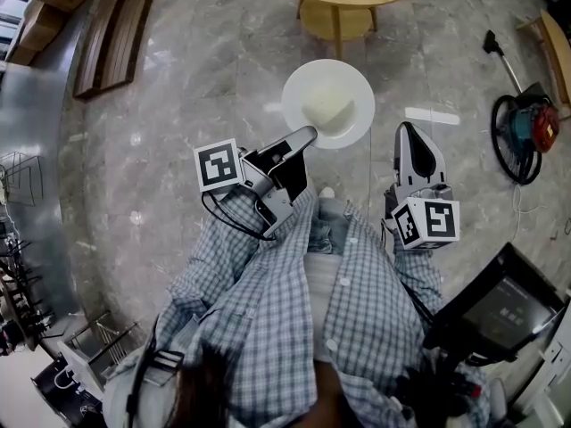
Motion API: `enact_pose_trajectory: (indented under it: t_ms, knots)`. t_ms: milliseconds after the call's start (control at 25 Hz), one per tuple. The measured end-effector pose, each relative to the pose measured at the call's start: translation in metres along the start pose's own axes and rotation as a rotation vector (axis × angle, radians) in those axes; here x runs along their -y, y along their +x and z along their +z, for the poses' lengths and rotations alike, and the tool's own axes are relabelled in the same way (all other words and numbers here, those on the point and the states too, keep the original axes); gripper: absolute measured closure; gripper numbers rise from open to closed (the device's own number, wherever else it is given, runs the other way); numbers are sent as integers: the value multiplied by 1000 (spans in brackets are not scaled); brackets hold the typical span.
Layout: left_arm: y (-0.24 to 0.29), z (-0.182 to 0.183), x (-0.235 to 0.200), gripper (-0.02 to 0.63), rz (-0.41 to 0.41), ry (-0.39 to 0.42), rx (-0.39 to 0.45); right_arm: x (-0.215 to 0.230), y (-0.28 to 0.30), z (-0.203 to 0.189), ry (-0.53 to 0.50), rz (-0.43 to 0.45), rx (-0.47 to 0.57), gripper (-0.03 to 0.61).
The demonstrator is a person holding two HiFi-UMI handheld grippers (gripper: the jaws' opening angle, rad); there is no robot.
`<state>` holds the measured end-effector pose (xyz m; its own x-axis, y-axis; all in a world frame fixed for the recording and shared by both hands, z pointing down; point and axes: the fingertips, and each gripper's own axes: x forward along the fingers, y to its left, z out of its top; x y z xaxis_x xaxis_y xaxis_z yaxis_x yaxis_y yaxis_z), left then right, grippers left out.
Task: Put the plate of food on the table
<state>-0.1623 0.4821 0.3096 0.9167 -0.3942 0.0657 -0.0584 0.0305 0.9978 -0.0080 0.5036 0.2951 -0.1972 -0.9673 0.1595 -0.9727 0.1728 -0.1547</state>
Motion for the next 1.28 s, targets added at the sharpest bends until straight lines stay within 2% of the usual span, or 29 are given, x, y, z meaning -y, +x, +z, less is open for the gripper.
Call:
enact_pose_trajectory:
  t_ms: [160, 360, 560, 880, 1080, 1160, 1280]
  knots:
    - [2, 2, 0, 592, 4, 4, -3, 6, -1, 0, -3, -9, 2, 572]
    - [21, 34, 4, 592, 7, -7, -6, 20, 35, 9, 24, -37, -18, 572]
    - [25, 39, 6, 592, 2, 2, -18, 16, 41, 9, 8, -14, -7, 572]
    - [58, 106, 7, 592, 7, -7, -43, 29, 107, 28, -1, -40, -13, 572]
    - [72, 121, 11, 592, -15, 1, -54, 38, 119, 36, -18, -54, 0, 574]
    - [74, 129, 6, 592, -14, -3, -55, 38, 127, 34, -27, -51, -7, 572]
    - [76, 161, -9, 592, -10, -19, -57, 32, 159, 27, -33, -53, -28, 572]
